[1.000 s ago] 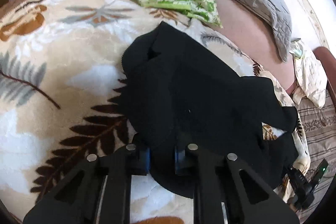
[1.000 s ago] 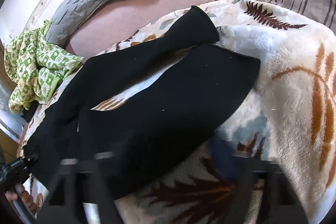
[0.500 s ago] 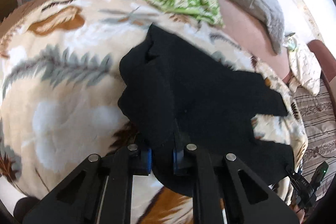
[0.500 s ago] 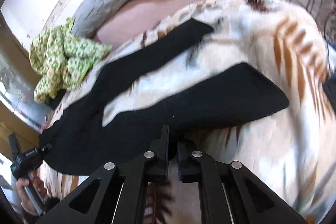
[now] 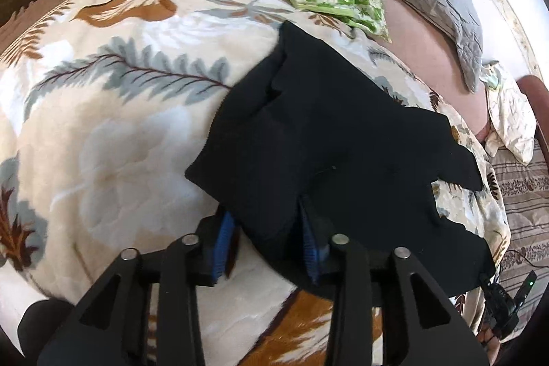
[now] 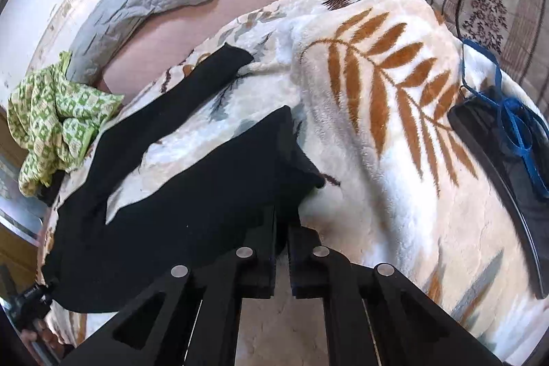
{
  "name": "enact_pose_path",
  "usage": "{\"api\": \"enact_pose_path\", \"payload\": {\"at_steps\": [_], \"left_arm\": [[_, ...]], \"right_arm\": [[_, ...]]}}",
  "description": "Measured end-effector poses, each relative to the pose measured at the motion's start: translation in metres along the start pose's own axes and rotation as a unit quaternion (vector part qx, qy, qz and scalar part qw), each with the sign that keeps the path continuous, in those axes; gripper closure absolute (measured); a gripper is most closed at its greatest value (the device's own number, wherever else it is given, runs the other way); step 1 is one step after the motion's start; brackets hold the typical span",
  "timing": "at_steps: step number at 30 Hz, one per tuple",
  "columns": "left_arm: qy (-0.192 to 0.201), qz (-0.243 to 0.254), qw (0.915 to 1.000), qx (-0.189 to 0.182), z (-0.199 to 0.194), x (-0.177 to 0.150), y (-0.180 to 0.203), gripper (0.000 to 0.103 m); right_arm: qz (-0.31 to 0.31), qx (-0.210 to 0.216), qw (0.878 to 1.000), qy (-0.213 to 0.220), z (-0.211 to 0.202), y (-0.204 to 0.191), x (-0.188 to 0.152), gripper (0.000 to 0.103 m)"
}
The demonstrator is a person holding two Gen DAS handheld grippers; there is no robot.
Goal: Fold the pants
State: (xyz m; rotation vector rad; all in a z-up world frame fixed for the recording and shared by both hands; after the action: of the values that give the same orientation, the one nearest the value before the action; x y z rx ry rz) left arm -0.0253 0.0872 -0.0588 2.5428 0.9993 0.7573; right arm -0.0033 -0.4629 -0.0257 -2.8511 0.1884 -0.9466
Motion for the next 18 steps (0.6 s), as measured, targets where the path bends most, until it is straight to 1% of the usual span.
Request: {"api": "enact_pose_path", "payload": {"at_steps": [2,4,5,6,8,9,10,11,12,13,15,18], "left_arm": [[0.002,-0.002,1.0000,0.002,-0.003,-0.001,-0.005,0.060],[0.000,-0.002,1.0000,0.006,-0.006,-0.001,-0.008,0.059],[0.001,-0.001,1.0000,0.007,-0.009,-0.001,-0.009,0.059],[0.006,0.002,1.0000,0.007,-0.014,0.000,-0.009,0.059],[0.027,0.014,0.9993,0.019,-0.025,0.005,-0.009,0.059],[0.042,0.021,0.9984,0.030,-0.032,0.008,-0.009,0.059],[0.053,0.026,0.9976,0.036,-0.036,0.011,-0.009,0.059],[0.061,0.032,0.9970,0.036,-0.040,0.016,-0.008,0.059],[0.063,0.034,0.9969,0.032,-0.042,0.018,-0.006,0.059],[0.064,0.035,0.9970,0.026,-0.044,0.021,-0.003,0.058],[0.064,0.037,0.9970,0.019,-0.044,0.024,0.004,0.054],[0.061,0.048,0.9969,0.006,-0.040,0.025,0.019,0.045]], "right_arm": [[-0.022,-0.028,0.999,-0.013,0.001,0.000,-0.004,0.098],[-0.030,-0.051,0.998,-0.017,-0.002,0.001,-0.005,0.094],[-0.032,-0.066,0.997,-0.018,-0.006,0.001,-0.004,0.088],[-0.034,-0.084,0.996,-0.015,-0.013,0.002,-0.002,0.084],[-0.043,-0.106,0.993,0.001,-0.026,0.002,0.005,0.083],[-0.048,-0.107,0.993,0.010,-0.032,0.000,0.009,0.081],[-0.051,-0.100,0.994,0.021,-0.039,-0.004,0.013,0.079],[-0.052,-0.085,0.994,0.032,-0.044,-0.011,0.018,0.075],[-0.056,-0.071,0.995,0.038,-0.046,-0.019,0.022,0.069],[-0.063,-0.053,0.996,0.041,-0.047,-0.028,0.025,0.066],[-0.092,-0.013,0.995,0.041,-0.042,-0.057,0.028,0.055],[-0.134,0.021,0.990,0.023,-0.024,-0.094,0.024,0.054]]}}
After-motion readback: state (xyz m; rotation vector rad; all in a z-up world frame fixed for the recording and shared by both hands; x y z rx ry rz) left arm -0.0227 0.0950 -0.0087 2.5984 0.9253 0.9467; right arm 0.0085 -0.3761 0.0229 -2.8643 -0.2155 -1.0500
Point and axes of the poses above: each gripper's, at about its wrist camera, not at the fingertips, and z roughly the way its jaws point, y to its right, x to its top, the point moved 8 cm from there along z, roughly the way its jaws point, and after that the axes turned 14 degrees about -z, right-handed, at the moved point
